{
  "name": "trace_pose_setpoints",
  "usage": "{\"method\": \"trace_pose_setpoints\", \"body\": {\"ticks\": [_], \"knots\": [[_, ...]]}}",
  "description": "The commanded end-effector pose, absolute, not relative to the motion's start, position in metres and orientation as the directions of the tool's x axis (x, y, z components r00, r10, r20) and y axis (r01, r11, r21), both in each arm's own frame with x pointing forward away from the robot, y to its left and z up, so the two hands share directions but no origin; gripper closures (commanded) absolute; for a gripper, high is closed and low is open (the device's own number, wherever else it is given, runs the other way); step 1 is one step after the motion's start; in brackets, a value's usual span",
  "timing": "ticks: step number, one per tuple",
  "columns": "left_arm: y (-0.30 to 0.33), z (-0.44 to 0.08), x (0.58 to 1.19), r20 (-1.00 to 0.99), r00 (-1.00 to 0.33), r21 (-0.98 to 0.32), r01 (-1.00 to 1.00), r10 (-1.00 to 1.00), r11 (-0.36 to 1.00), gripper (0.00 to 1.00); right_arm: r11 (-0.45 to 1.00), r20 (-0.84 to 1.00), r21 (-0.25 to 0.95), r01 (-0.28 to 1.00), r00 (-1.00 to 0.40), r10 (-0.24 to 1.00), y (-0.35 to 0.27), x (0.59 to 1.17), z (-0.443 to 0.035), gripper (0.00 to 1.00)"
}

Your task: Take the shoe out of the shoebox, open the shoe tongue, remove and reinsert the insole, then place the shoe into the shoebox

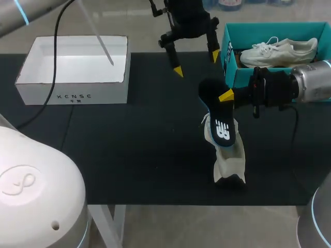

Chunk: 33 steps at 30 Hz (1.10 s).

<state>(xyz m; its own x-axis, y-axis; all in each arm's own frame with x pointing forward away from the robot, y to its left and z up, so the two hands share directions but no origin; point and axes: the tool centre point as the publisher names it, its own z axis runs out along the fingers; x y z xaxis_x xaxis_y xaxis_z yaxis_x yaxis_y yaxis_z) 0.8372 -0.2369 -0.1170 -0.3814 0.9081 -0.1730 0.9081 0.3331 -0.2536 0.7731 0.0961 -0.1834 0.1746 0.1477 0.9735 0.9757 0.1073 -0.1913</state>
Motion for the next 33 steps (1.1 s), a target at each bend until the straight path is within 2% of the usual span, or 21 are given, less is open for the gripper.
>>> {"method": "trace_pose_setpoints", "body": {"ticks": [1, 17, 26, 33], "knots": [[-0.246, -0.110, 0.843, -0.168, -0.357, -0.234, 0.920, 0.919, 0.314, 0.00, 0.104, 0.973, -0.191, 0.976, 0.175, 0.148, 0.097, 0.773, -0.184, 1.00], [-0.256, -0.104, 0.855, -0.175, -0.338, -0.222, 0.929, 0.925, 0.297, 0.00, 0.103, 0.974, -0.190, 0.976, 0.174, 0.148, 0.097, 0.773, -0.184, 1.00], [-0.256, -0.104, 0.855, -0.175, -0.338, -0.222, 0.929, 0.925, 0.297, 0.00, 0.148, 0.974, -0.193, 0.970, 0.171, 0.150, 0.122, 0.764, -0.191, 1.00], [-0.256, -0.104, 0.855, -0.175, -0.338, -0.222, 0.929, 0.925, 0.297, 0.00, 0.099, 0.974, -0.181, 0.978, 0.165, 0.156, 0.106, 0.765, -0.186, 1.00]]}}
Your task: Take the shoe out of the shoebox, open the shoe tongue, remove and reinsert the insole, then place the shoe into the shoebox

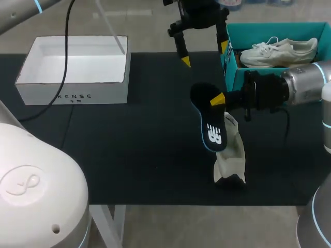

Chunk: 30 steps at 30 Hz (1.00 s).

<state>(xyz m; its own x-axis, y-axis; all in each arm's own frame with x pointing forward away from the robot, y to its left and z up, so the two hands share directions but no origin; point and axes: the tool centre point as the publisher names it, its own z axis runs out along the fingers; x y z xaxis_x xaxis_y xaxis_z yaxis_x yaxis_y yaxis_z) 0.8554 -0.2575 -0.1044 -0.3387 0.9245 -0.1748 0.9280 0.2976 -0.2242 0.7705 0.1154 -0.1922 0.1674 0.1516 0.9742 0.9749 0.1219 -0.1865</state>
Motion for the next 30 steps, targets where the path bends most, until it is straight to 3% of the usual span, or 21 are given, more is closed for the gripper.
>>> {"method": "trace_pose_setpoints", "body": {"ticks": [1, 20, 25, 30], "knots": [[-0.256, -0.104, 0.855, -0.175, -0.338, -0.222, 0.929, 0.925, 0.297, 0.00, 0.093, 0.974, -0.180, 0.979, 0.164, 0.157, 0.104, 0.765, -0.186, 1.00], [-0.256, -0.104, 0.855, -0.175, -0.338, -0.222, 0.929, 0.925, 0.297, 0.00, 0.086, 0.971, -0.187, 0.979, 0.172, 0.164, 0.103, 0.764, -0.185, 1.00], [-0.245, -0.110, 0.843, -0.480, -0.265, -0.275, 0.951, 0.836, 0.144, 0.00, 0.086, 0.971, -0.187, 0.979, 0.172, 0.164, 0.103, 0.764, -0.185, 1.00], [-0.223, -0.121, 0.828, -0.712, -0.219, -0.245, 0.968, 0.668, 0.056, 0.00, 0.086, 0.971, -0.187, 0.979, 0.172, 0.164, 0.103, 0.764, -0.185, 1.00]]}}
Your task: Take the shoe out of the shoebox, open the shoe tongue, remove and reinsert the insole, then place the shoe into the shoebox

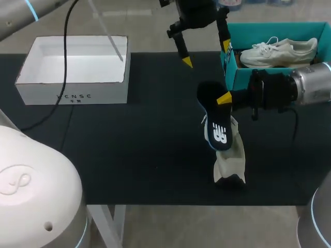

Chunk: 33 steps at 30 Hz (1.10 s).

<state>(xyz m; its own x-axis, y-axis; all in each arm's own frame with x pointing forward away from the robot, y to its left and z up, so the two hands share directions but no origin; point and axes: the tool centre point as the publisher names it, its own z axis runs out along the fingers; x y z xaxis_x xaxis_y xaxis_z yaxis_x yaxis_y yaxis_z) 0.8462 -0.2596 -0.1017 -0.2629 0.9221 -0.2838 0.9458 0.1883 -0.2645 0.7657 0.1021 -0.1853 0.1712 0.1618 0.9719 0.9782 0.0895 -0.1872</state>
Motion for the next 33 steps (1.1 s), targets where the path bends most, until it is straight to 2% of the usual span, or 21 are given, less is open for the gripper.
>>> {"method": "trace_pose_setpoints", "body": {"ticks": [1, 9, 15, 33], "knots": [[-0.220, -0.124, 0.824, -0.742, -0.201, -0.225, 0.973, 0.640, 0.045, 0.00, 0.086, 0.971, -0.187, 0.979, 0.172, 0.164, 0.103, 0.764, -0.185, 1.00], [-0.202, -0.139, 0.811, -0.841, -0.232, -0.240, 0.970, 0.489, 0.046, 0.00, 0.086, 0.971, -0.187, 0.979, 0.172, 0.164, 0.103, 0.764, -0.185, 1.00], [-0.198, -0.154, 0.809, -0.810, -0.294, -0.296, 0.952, 0.508, 0.079, 0.00, 0.086, 0.971, -0.187, 0.979, 0.172, 0.164, 0.103, 0.764, -0.185, 1.00], [-0.198, -0.154, 0.809, -0.810, -0.294, -0.296, 0.952, 0.508, 0.079, 0.00, 0.086, 0.971, -0.187, 0.979, 0.172, 0.164, 0.103, 0.764, -0.185, 1.00]]}}
